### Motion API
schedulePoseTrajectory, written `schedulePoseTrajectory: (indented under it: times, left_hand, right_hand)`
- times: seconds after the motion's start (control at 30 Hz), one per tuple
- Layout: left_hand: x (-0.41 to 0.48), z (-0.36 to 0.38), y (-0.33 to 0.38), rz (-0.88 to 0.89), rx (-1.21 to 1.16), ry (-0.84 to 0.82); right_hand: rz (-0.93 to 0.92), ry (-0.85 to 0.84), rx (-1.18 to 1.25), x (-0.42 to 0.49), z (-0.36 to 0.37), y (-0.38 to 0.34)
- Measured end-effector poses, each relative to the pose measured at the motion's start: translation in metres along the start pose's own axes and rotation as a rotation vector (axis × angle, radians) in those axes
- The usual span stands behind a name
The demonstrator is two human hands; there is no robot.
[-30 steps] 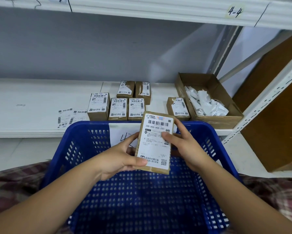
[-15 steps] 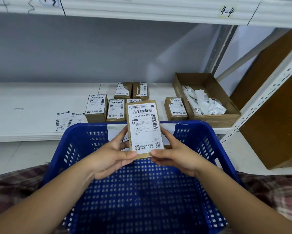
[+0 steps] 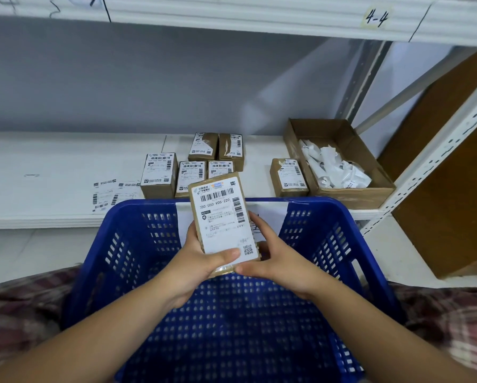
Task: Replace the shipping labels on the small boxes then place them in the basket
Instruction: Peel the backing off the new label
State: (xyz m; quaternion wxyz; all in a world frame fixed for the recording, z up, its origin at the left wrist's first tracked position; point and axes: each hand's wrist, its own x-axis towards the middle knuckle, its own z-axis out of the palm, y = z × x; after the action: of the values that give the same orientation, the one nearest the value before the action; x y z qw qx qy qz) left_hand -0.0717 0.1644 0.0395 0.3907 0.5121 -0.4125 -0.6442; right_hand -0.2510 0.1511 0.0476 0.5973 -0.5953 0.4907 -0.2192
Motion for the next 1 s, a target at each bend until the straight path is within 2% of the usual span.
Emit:
schedulePoseTrajectory:
  times: [0.1,0.2,0.43,0.57,0.73,0.87,1.0]
  left_hand:
    - [0.000,-0.002,0.003,-0.005,0.018,-0.064]
    - [0.003,-0.005,0.009,-0.022,-0.046,-0.087]
    - [0.005,0.000,0.006,-0.068,-0.256,0.151]
    - [0.012,-0.011,0.007,-0.125,-0.106,0.251]
    - [0.015,-0.016,0.005,-0.135,0.031,0.175]
    - [0.024,-0.010,0.011,-0.047,0.110,0.101]
    - [0.056,-0.002,0.024,0.057,0.195,0.110]
  right_hand:
    - [-0.007,0.021,0.022,0.001,0.000,0.004]
    - [0.009,0.057,0.167,0.002,-0.004,0.005]
    - [0.155,0.114,0.446,0.005,-0.004,0.007]
    - [0.261,0.173,0.544,0.008,-0.004,0.013]
    - [0.286,0.229,0.545,0.014,-0.003,0.020]
    - [0.240,0.298,0.538,0.024,-0.005,0.019]
    - [0.184,0.405,0.532,0.049,-0.023,0.007]
